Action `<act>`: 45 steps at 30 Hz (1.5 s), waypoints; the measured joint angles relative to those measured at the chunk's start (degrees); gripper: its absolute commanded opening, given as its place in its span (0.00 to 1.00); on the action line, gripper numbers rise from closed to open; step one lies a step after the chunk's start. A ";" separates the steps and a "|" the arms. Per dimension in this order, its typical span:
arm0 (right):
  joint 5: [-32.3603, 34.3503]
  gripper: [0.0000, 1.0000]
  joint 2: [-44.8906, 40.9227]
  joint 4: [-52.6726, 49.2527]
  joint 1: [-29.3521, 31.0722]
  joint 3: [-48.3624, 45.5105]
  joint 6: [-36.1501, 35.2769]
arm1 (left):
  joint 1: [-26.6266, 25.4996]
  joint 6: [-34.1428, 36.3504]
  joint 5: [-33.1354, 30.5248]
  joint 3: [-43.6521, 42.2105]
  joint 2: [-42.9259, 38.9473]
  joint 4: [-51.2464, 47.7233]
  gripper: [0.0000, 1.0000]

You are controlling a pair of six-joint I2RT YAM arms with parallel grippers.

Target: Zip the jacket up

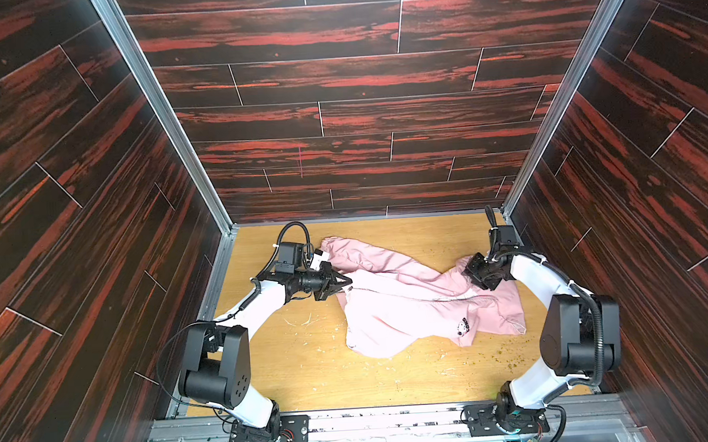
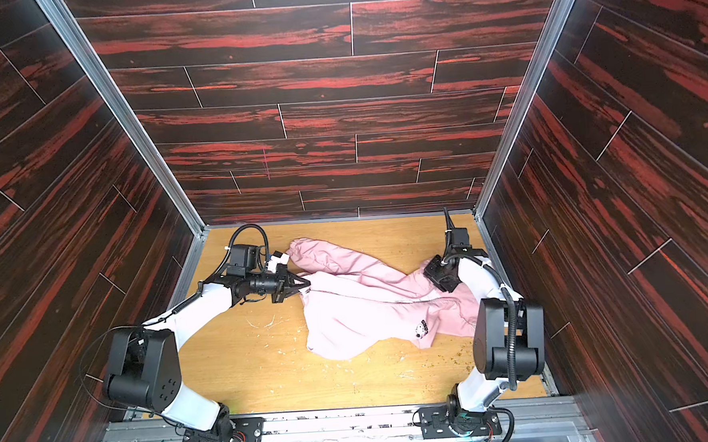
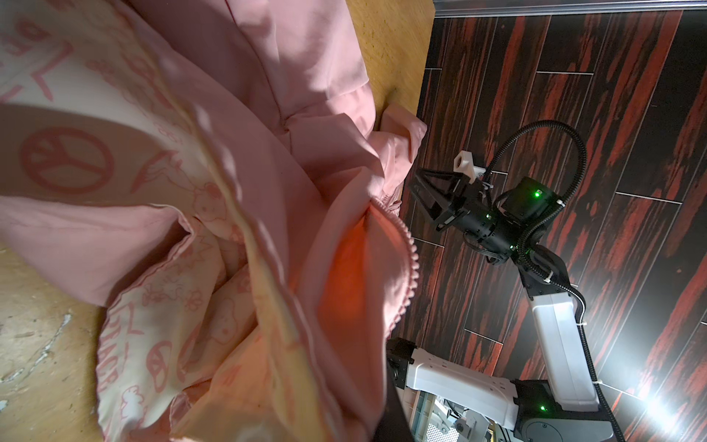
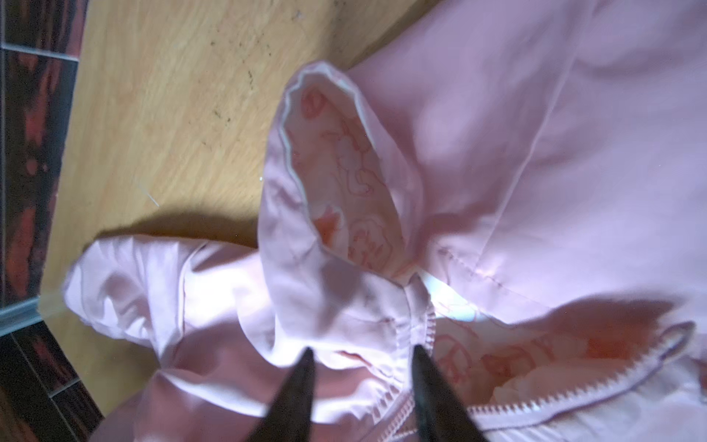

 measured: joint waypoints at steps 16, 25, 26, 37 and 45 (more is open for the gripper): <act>-22.97 0.64 9.46 4.50 26.95 23.93 -5.86 | 0.00 0.42 4.04 1.36 0.00 -1.60 0.00; -28.13 0.60 17.22 3.87 32.87 30.88 -15.78 | -0.02 1.92 6.32 2.16 0.00 -4.76 0.00; -28.65 0.59 17.40 3.69 32.74 30.88 -16.39 | -0.02 2.34 6.45 2.58 0.00 -5.42 0.00; -28.22 0.57 18.73 -2.64 35.19 35.95 -16.50 | -0.02 4.24 6.73 4.02 0.00 -7.80 0.00; -26.27 0.59 20.61 -5.16 36.35 35.95 -15.76 | -0.02 4.52 6.86 4.57 0.04 -8.20 0.00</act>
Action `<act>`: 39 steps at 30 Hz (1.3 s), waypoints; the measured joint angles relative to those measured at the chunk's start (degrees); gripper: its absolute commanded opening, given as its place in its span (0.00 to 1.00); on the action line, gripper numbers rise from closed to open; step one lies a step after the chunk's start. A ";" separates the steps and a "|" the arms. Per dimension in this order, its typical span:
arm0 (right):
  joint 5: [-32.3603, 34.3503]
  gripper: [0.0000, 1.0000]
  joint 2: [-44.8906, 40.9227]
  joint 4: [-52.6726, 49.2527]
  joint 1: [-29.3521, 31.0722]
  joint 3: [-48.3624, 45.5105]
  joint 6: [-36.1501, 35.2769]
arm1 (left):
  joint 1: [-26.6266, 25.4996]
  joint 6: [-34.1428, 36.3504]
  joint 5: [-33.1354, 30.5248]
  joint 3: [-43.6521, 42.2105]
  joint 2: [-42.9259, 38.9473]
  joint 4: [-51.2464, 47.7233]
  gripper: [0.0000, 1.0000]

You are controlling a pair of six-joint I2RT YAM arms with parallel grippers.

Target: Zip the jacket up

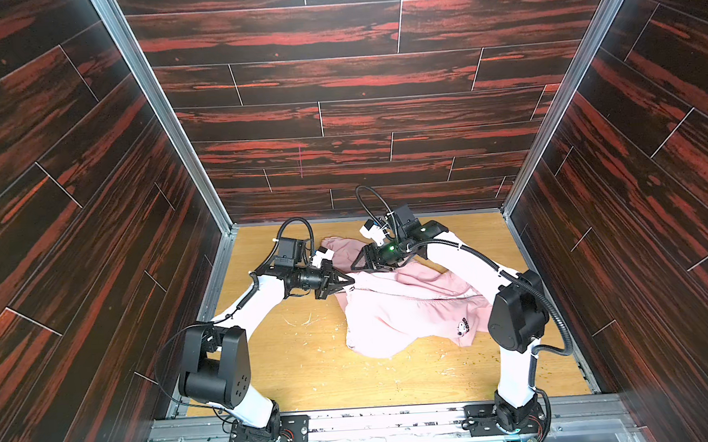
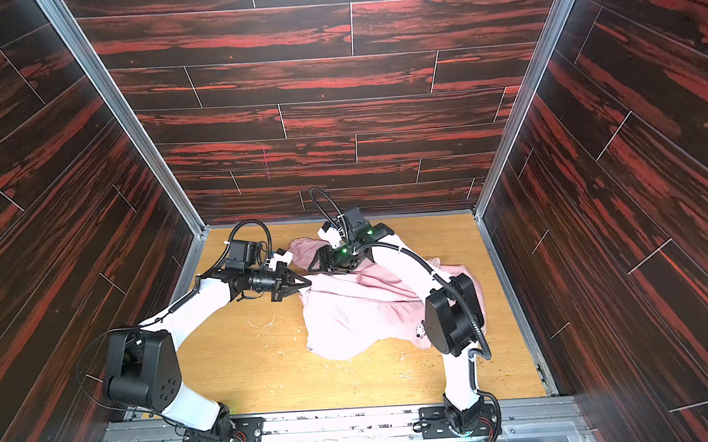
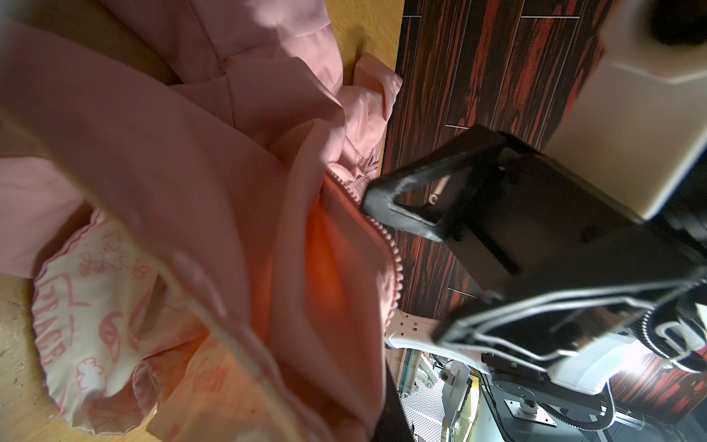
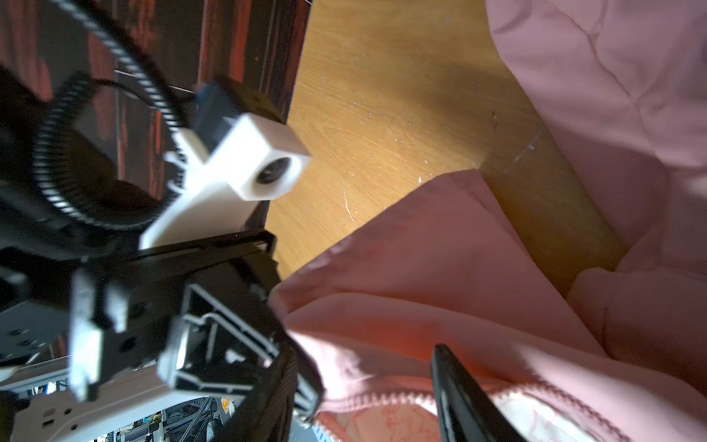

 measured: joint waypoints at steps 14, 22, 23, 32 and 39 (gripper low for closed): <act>-0.90 0.13 1.01 0.50 0.13 -0.31 2.60 | -0.15 0.15 -0.26 0.33 0.20 -0.24 0.00; -2.05 0.00 1.01 2.49 0.28 -1.07 4.83 | -0.15 -0.35 -1.62 0.52 0.24 -0.09 0.32; -2.03 0.00 1.01 2.56 0.28 -1.22 5.11 | -0.15 -0.44 -1.92 0.55 0.24 0.02 0.38; -2.14 0.00 1.01 3.04 0.28 -1.40 7.96 | -0.24 -2.14 -6.14 -4.63 -3.91 3.28 0.57; -3.82 0.00 1.01 4.50 0.24 -1.40 10.58 | -1.84 -3.54 -12.96 -10.69 -7.87 8.04 0.59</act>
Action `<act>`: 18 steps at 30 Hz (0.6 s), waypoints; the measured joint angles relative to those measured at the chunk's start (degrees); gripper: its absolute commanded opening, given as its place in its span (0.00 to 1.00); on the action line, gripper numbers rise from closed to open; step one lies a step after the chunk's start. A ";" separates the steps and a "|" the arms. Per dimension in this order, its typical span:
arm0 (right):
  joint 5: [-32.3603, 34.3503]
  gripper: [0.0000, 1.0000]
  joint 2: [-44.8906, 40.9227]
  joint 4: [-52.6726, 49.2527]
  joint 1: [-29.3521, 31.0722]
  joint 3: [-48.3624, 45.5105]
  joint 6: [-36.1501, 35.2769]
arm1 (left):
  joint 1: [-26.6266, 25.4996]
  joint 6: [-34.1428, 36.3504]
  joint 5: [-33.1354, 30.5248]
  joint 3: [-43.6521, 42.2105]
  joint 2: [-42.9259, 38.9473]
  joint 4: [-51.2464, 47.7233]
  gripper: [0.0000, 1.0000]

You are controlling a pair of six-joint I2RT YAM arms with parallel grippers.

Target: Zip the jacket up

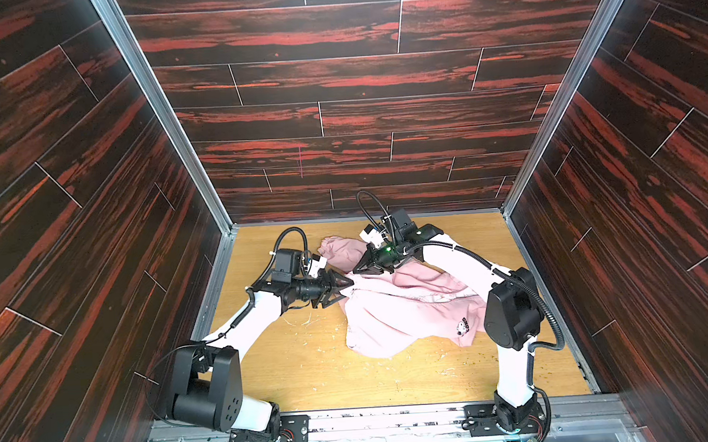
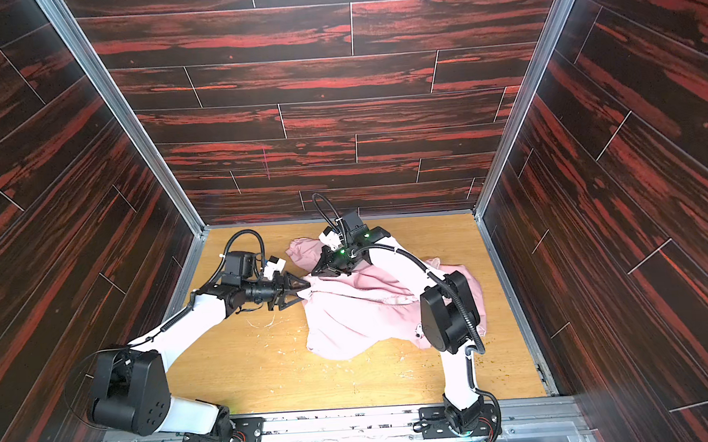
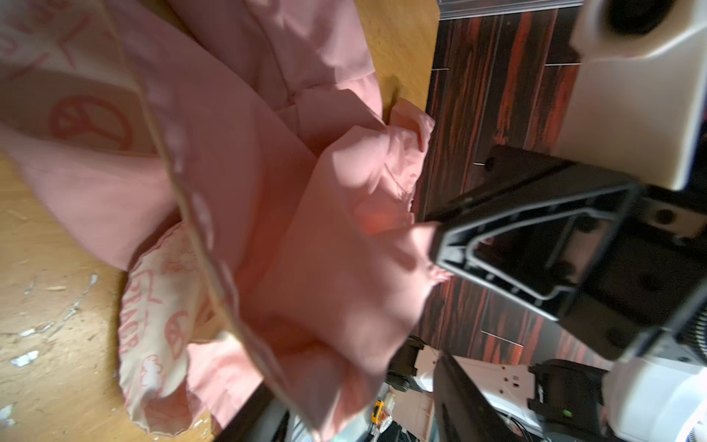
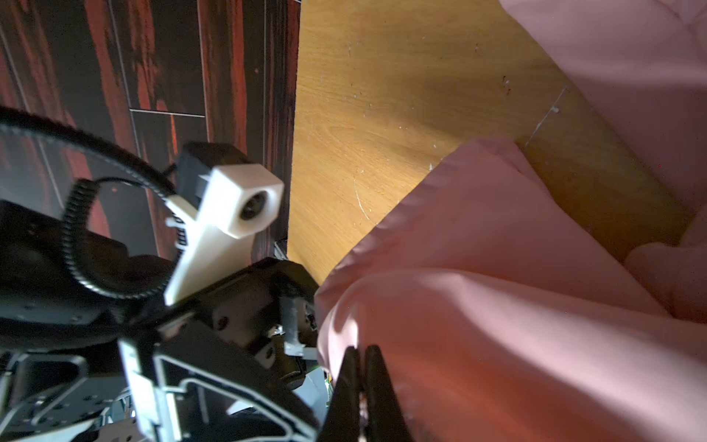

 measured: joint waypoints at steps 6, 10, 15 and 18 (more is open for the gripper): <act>-0.83 0.00 0.00 0.17 -0.20 0.02 0.94 | -0.37 0.68 -6.03 -1.55 -3.15 0.37 0.60; -1.11 0.00 0.00 0.17 -0.31 0.07 1.36 | -0.37 0.46 -7.78 -1.66 -4.52 1.88 0.58; -1.36 0.00 0.00 0.20 -0.31 0.09 1.73 | -0.72 -1.16 -7.96 -3.45 -4.68 5.25 0.55; -1.60 0.00 0.00 0.24 -0.31 0.09 1.97 | -1.14 -1.49 -7.89 -4.13 -4.79 5.49 0.55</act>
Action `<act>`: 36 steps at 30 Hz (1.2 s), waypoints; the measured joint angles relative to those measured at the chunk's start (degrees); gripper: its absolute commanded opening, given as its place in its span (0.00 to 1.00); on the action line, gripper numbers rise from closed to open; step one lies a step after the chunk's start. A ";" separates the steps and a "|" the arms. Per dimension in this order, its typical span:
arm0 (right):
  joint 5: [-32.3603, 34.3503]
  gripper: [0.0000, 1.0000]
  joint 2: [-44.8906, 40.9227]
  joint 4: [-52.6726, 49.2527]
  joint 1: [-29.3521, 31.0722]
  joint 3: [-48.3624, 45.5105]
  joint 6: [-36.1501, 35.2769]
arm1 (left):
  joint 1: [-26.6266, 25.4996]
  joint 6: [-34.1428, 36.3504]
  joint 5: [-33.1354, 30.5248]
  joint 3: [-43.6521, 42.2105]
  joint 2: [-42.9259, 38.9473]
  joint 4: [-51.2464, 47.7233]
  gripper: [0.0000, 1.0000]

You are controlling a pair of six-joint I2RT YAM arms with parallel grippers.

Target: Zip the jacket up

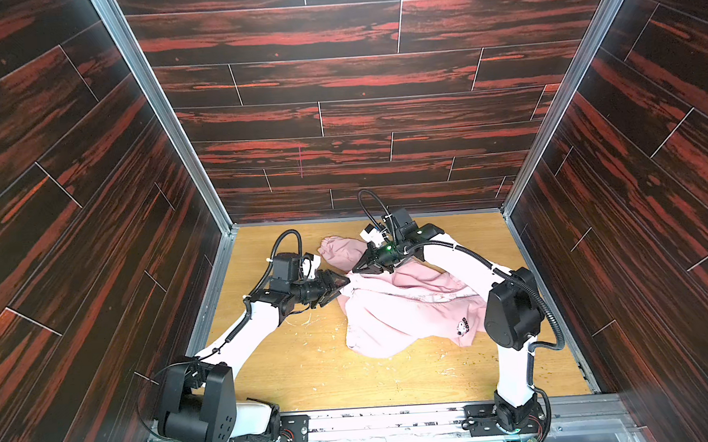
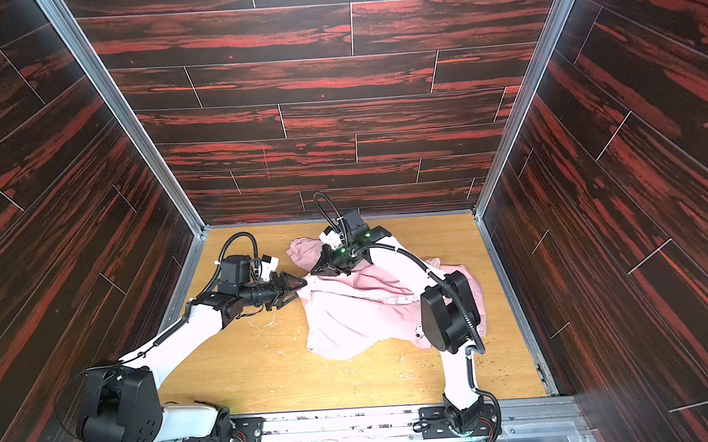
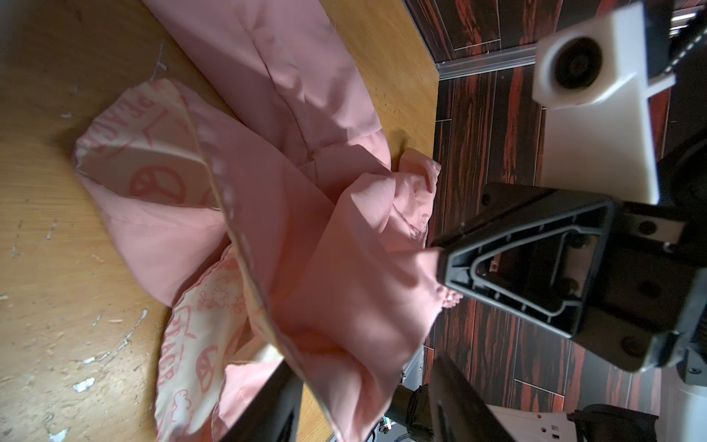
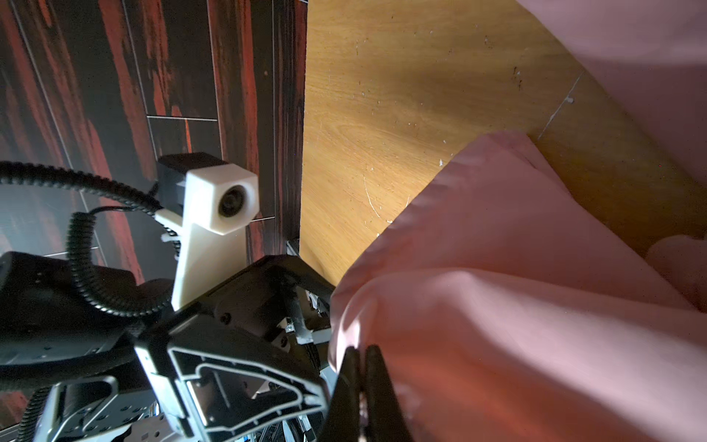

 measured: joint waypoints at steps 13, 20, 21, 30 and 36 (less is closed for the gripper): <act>-0.68 0.00 0.00 0.96 -0.26 0.02 0.87 | -0.26 -0.63 1.03 -1.14 -2.23 -3.19 0.56; -1.11 0.00 0.00 1.20 -0.28 0.13 1.14 | -1.03 -2.36 1.29 -1.11 -1.70 -0.66 0.56; -1.16 0.00 0.00 1.22 -0.28 0.13 1.18 | -1.11 -2.56 1.29 -1.11 -1.40 -0.22 0.56; -1.33 0.00 0.00 1.29 -0.28 0.15 1.75 | -2.12 -3.82 1.25 -1.11 1.05 2.40 0.56; -1.53 0.00 0.00 1.57 -0.26 0.15 2.01 | -2.51 -4.15 0.57 -0.98 1.75 4.04 0.56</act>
